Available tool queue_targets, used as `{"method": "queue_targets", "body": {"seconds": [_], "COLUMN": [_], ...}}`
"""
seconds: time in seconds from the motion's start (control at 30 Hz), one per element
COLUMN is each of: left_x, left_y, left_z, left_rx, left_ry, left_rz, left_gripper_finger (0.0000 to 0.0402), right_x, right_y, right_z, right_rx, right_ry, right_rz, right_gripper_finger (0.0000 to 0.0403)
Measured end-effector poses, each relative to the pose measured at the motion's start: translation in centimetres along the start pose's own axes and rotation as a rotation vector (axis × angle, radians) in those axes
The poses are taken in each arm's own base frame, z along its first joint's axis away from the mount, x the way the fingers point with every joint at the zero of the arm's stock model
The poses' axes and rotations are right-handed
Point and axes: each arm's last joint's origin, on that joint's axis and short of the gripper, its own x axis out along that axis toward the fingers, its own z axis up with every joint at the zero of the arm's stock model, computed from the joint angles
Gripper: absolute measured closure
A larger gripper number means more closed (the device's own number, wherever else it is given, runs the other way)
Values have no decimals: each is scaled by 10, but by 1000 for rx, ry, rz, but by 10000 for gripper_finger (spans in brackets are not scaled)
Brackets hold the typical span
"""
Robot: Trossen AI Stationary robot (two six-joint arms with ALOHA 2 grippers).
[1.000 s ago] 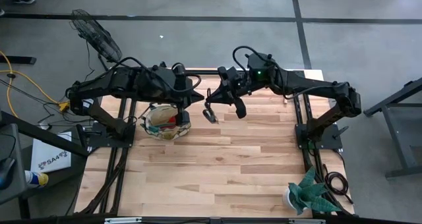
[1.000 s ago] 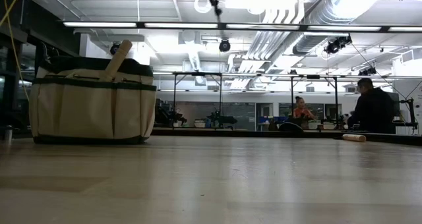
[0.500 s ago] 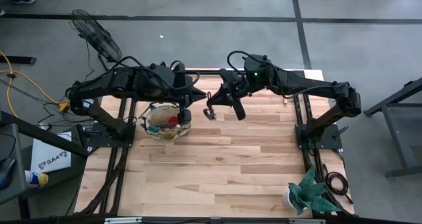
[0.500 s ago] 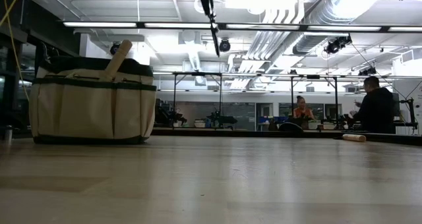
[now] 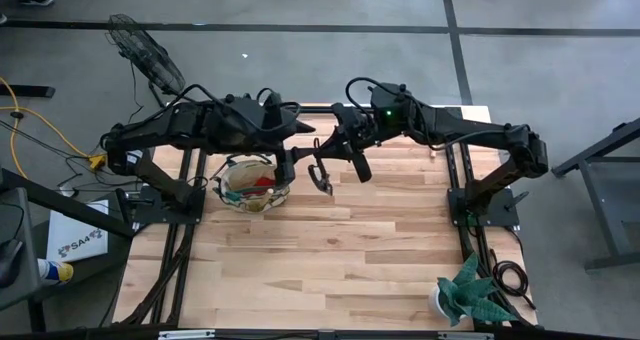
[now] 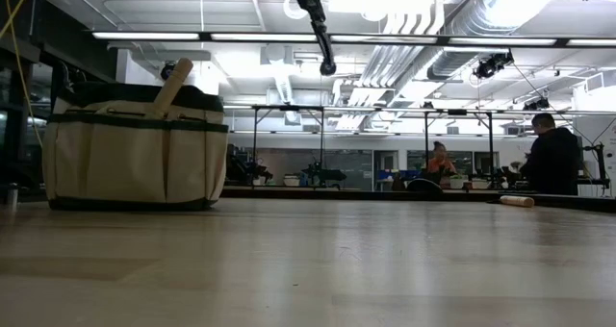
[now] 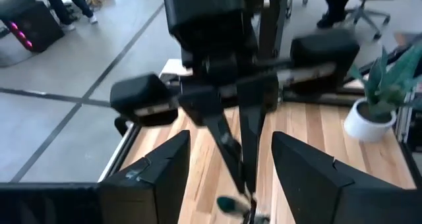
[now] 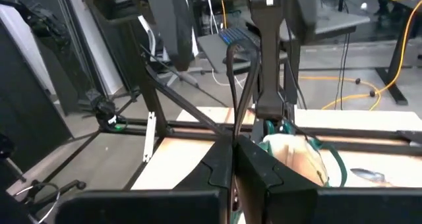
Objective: Pick & Place Garden tools in Gardening bag
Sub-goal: Put the green shear scissors into the white gardening bag
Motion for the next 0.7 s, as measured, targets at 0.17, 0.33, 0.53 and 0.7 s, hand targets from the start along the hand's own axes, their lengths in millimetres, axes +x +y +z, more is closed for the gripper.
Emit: {"method": "queue_targets", "body": {"seconds": [0.17,0.33,0.53,0.7], "left_x": [16,23,20,7], "left_y": [-5,-7,-7,-1], "left_z": [-3,-5,-5,-3], "left_rx": [10,19,18,6], "left_ry": [26,45,45,28], "left_rz": [2,4,5,35], "left_gripper_finger": [191,190,190,192], "right_x": [7,8,5,2], "right_y": [2,2,2,4], "right_z": [2,2,2,3], "right_rx": [-19,-19,-12,-16], "right_ry": [-44,-45,-33,-25], "right_rz": [10,-25,-31,-33], "right_gripper_finger": [399,399,399,399]}}
